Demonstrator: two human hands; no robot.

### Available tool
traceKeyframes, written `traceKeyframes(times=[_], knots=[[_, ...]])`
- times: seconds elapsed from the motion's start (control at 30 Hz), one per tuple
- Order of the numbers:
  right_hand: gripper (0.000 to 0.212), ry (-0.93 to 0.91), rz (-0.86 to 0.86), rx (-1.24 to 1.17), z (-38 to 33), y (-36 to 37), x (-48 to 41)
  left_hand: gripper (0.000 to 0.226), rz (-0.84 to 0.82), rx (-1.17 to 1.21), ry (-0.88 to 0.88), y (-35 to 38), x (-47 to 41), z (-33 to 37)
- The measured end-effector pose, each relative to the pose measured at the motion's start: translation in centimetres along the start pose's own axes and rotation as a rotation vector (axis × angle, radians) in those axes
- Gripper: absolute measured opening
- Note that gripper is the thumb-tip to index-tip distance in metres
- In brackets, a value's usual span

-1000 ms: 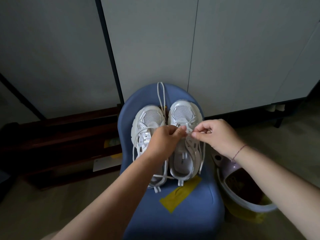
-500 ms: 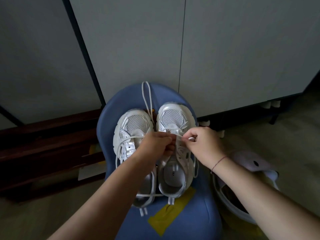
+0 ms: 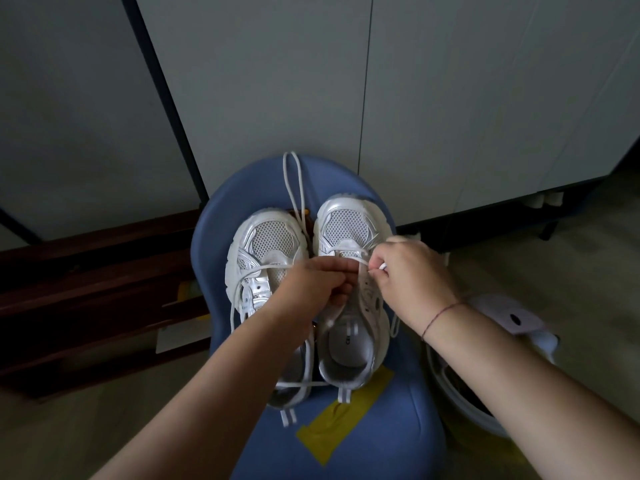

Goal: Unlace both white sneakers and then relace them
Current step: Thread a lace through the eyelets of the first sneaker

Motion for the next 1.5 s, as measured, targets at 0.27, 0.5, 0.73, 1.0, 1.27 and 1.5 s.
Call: traceKeyframes(times=[0.27, 0.5, 0.73, 1.0, 1.27, 1.5], knots=[[0.012, 0.202, 0.011, -0.312, 2.4, 0.6, 0.0, 0.029, -0.018, 0.026, 0.002, 0.2, 0.3, 0.3], [0.015, 0.178, -0.025, -0.459, 2.9, 1.1, -0.2, 0.025, -0.021, -0.003, -0.055, 0.2, 0.4, 0.2], [0.025, 0.332, 0.051, -0.698, 4.2, 2.3, 0.2, 0.026, -0.078, -0.021, -0.082, 0.1, 0.0, 0.0], [0.041, 0.29, -0.118, -0.596, 3.1, 3.3, 1.0, 0.023, -0.083, -0.018, -0.075, 0.0, -0.8, -0.6], [0.029, 0.298, -0.175, -0.685, 3.8, 3.8, 1.1, 0.015, 0.022, -0.318, 0.07, 0.3, -0.9, -0.5], [0.035, 0.382, 0.05, -0.642, 3.8, 3.1, 1.9, 0.014, 0.051, -0.348, 0.089, 0.4, -0.3, -0.4]])
Point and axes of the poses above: each hand's wrist, its own x-axis away from the middle knuckle, its own y-axis out of the palm, z = x × y, the point moved 5 cm from there along -x, towards the middle knuckle, and after that the axes turned 2 degrees about y, right-handed, at the moved point
